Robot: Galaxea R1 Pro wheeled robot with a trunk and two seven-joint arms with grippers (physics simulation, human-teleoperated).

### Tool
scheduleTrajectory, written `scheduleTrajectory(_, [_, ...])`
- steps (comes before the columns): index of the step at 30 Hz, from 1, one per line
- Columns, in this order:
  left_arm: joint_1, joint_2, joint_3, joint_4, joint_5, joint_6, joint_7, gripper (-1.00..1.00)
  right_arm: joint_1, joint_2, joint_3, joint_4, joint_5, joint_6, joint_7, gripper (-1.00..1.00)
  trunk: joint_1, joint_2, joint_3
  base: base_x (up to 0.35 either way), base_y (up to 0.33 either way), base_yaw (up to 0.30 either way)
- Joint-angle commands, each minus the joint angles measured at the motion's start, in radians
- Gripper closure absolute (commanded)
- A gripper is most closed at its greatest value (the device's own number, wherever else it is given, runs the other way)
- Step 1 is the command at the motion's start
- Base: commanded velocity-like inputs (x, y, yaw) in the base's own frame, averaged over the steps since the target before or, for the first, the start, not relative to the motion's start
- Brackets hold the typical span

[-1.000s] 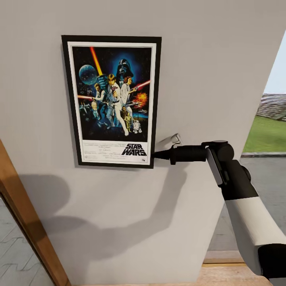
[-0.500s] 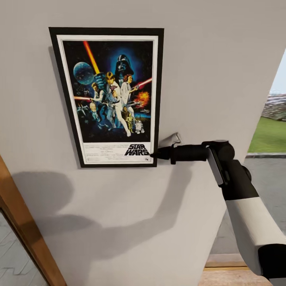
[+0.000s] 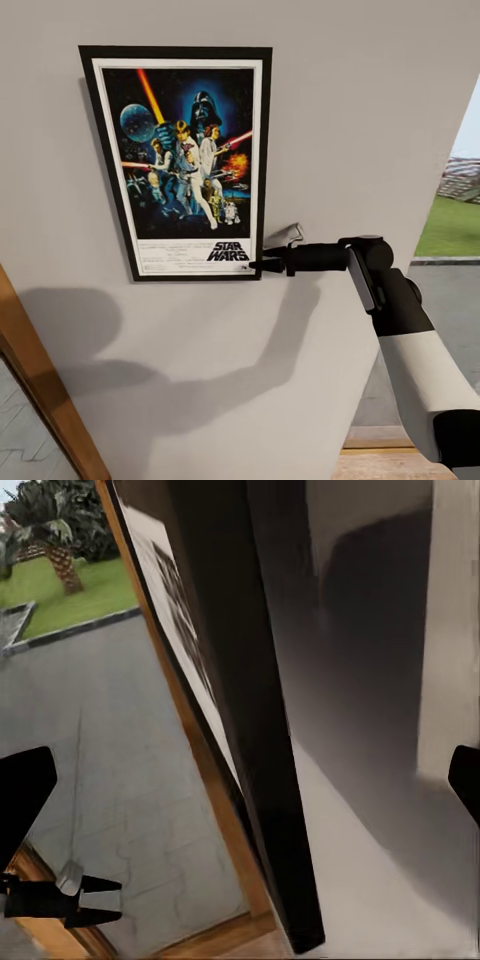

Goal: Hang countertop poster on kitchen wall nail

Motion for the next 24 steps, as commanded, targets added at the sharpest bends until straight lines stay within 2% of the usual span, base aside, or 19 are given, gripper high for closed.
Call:
scheduleTrajectory(1, [0.000,0.000,-0.001,0.001,0.003,-0.003,-0.004,-1.00,-0.001,-0.002,0.000,0.012,0.015,0.004,-0.016,-1.00,0.001,0.000,0.000,0.000,-0.171,0.000])
scheduleTrajectory(12, [0.000,0.000,-0.001,0.001,0.003,-0.003,-0.004,-1.00,-0.001,-0.002,0.000,0.012,0.016,0.005,-0.016,-1.00,0.001,0.000,0.000,-0.009,-0.103,0.000])
scheduleTrajectory(24, [0.000,0.000,-0.001,0.001,0.003,-0.003,-0.005,-1.00,0.000,-0.001,0.002,0.014,0.014,0.001,-0.016,-1.00,0.001,0.000,0.000,-0.128,-0.056,0.000])
